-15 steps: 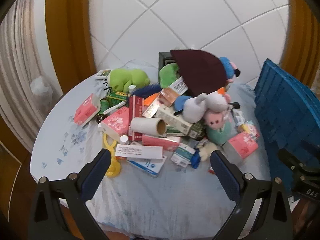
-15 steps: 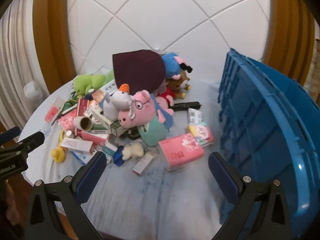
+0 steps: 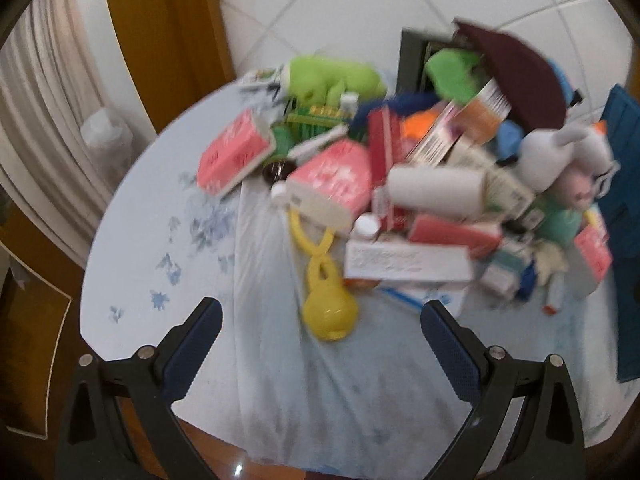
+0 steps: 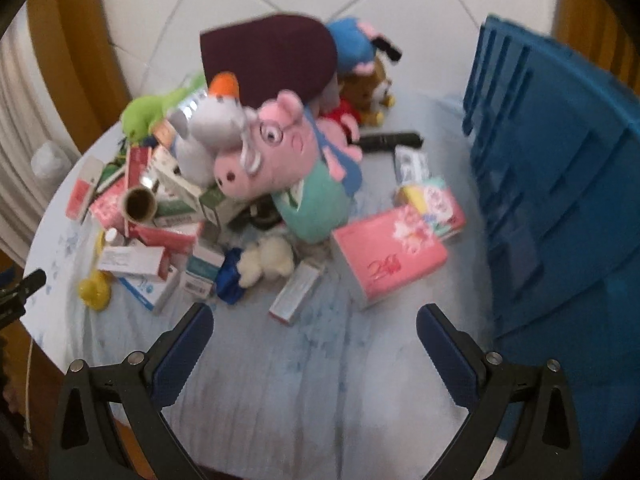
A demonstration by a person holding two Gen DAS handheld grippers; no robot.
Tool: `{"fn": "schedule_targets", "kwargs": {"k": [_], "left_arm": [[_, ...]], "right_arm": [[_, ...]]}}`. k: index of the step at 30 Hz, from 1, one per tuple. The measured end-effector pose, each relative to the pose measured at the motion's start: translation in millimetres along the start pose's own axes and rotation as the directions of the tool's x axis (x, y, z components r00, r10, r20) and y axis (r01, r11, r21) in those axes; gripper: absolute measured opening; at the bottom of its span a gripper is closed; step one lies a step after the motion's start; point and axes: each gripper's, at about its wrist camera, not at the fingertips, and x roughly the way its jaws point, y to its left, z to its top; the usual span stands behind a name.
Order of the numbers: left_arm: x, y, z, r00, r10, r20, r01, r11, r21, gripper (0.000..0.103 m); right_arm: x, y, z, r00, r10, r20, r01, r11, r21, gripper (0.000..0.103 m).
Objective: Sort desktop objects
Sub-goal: 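Move both grippers toward the pile of items on the table, then grasp the yellow duck toy with the left gripper while the right grasps a teal medicine box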
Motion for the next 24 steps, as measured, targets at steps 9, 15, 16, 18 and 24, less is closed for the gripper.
{"fn": "schedule_targets", "kwargs": {"k": [9, 15, 16, 18, 24], "left_arm": [[65, 0, 2, 0.994, -0.048, -0.102, 0.057, 0.995, 0.081, 0.093], [106, 6, 1, 0.976, -0.090, -0.198, 0.100, 0.994, 0.042, 0.074], [112, 6, 0, 0.973, -0.094, -0.212, 0.104, 0.994, 0.038, 0.071], [119, 4, -4, 0.967, -0.106, -0.233, 0.118, 0.992, 0.038, 0.068], [122, 9, -12, 0.967, -0.100, -0.235, 0.114, 0.992, 0.049, 0.055]], "right_arm": [[42, 35, 1, 0.993, 0.045, -0.106, -0.043, 0.999, 0.022, 0.103], [66, 46, -2, 0.986, 0.022, -0.163, -0.016, 0.999, 0.037, 0.078], [71, 48, -2, 0.985, 0.027, -0.172, -0.021, 0.999, 0.039, 0.078], [76, 54, -2, 0.982, 0.043, -0.181, -0.037, 0.999, 0.039, 0.078], [100, 84, 5, 0.975, 0.101, -0.195, -0.100, 0.995, 0.014, 0.076]]}}
